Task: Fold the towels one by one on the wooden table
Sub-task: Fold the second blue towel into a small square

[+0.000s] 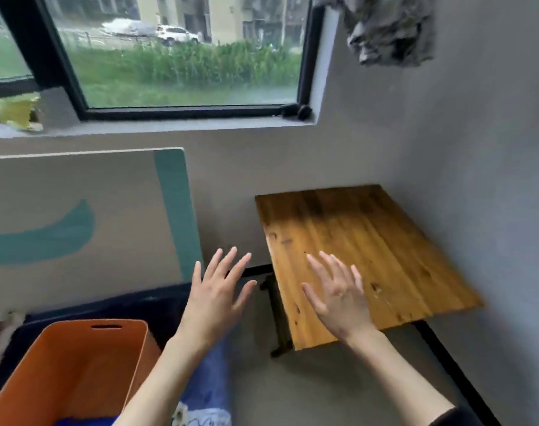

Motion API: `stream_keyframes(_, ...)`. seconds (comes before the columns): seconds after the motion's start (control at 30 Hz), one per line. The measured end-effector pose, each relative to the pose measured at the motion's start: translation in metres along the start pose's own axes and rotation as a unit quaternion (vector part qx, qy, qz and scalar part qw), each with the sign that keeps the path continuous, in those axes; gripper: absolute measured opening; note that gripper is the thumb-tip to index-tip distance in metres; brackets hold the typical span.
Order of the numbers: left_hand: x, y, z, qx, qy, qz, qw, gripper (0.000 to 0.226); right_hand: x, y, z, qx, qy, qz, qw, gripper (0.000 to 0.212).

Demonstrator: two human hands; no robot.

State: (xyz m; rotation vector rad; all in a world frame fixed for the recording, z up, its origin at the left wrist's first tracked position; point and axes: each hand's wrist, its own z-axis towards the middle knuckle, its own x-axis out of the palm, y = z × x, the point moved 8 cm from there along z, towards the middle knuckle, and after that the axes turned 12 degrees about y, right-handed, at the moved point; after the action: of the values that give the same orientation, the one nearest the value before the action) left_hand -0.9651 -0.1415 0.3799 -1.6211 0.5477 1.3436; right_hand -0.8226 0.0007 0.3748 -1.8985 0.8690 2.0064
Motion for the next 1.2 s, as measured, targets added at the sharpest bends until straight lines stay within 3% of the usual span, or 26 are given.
stream_keyframes(0.07,0.011,-0.049,0.008,0.06,0.018,0.012,0.998,0.066,-0.012,-0.04,-0.035,0.057,-0.02,0.012,0.998,0.053)
stream_keyframes(0.17,0.033,-0.121,0.009,0.142,0.036,0.008,0.989,0.055,-0.026,-0.096,-0.099,0.139,-0.045,0.01,0.989,0.054)
stream_keyframes(0.33,0.079,-0.248,-0.03,0.27,0.083,-0.003,0.959,0.056,-0.048,-0.174,-0.235,0.278,-0.082,0.006,0.957,0.055)
stream_keyframes(0.53,0.128,-0.384,-0.131,0.381,0.124,-0.029,0.916,0.052,-0.064,-0.213,-0.424,0.4,-0.122,-0.001,0.908,0.055)
stream_keyframes(0.73,0.181,-0.506,-0.258,0.501,0.186,-0.041,0.844,0.05,-0.056,-0.228,-0.617,0.529,-0.151,0.003,0.835,0.054)
stream_keyframes(1.0,0.258,-0.611,-0.36,0.603,0.251,-0.005,0.757,0.049,-0.027,-0.252,-0.772,0.63,-0.138,0.027,0.764,0.054)
stream_keyframes(1.2,0.332,-0.672,-0.386,0.628,0.29,0.006,0.722,0.045,-0.003,-0.325,-0.822,0.653,-0.08,0.033,0.752,0.054)
